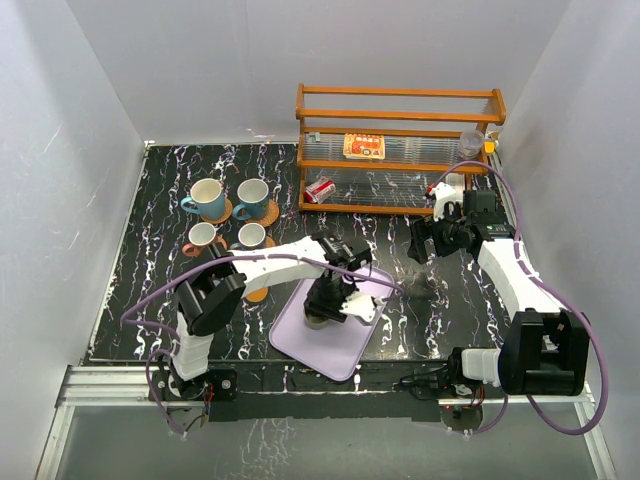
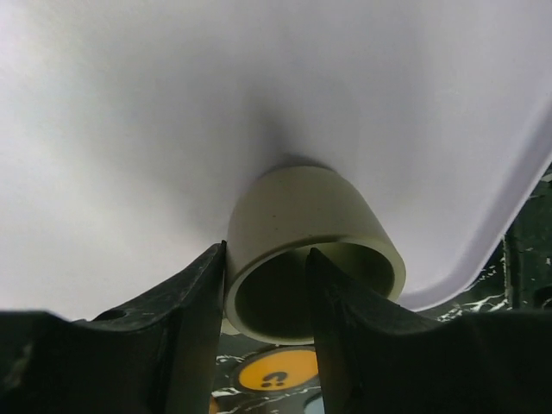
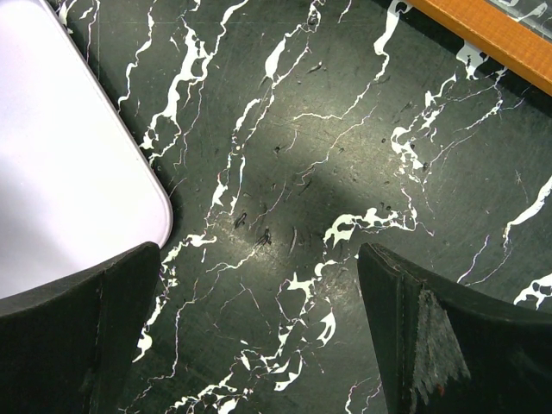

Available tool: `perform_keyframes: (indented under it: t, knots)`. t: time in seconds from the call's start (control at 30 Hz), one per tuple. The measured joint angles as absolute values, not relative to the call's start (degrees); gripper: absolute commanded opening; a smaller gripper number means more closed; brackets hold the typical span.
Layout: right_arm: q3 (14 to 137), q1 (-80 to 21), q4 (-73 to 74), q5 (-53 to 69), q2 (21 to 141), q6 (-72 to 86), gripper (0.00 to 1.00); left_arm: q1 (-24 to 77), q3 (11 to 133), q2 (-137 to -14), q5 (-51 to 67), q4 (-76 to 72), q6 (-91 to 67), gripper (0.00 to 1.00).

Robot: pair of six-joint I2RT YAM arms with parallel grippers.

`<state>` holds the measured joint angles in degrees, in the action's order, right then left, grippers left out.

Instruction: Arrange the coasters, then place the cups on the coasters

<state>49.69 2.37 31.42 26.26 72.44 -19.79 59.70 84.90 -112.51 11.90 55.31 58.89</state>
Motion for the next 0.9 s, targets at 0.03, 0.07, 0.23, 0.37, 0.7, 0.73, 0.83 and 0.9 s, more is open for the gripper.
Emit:
perform_keyframes:
  t: [0.03,0.07,0.23,0.37,0.7,0.73,0.83,0.9]
  knots:
    - [49.69,2.37,31.42,26.24,72.47,-19.81,0.98,59.66,84.12,-112.01,11.62,55.27,58.28,0.41]
    - [49.69,2.37,31.42,26.26,72.49,-19.81,0.98,59.4,83.13,-111.33,11.25,55.09,57.69,0.42]
    - [49.69,2.37,31.42,26.24,72.51,-19.81,0.98,58.15,79.48,-107.22,10.7,54.08,54.78,0.44]
    - [49.69,2.37,31.42,26.24,72.73,-19.81,0.98,57.17,77.71,-104.07,10.68,53.58,53.06,0.44]
    - [49.69,2.37,31.44,26.22,73.45,-19.81,0.98,55.22,76.12,-101.93,12.51,51.96,51.42,0.49]
    - [49.69,2.37,31.44,26.2,73.52,-19.84,0.98,55.22,76.12,-101.93,12.73,51.59,51.59,0.49]
    - [49.69,2.37,31.44,25.98,73.63,-19.81,0.98,55.2,76.31,-101.93,13.21,50.61,52.58,0.5]
    - [49.69,2.37,31.42,25.8,73.63,-19.84,0.98,55.2,77.03,-102.21,13.65,50.39,53.45,0.5]
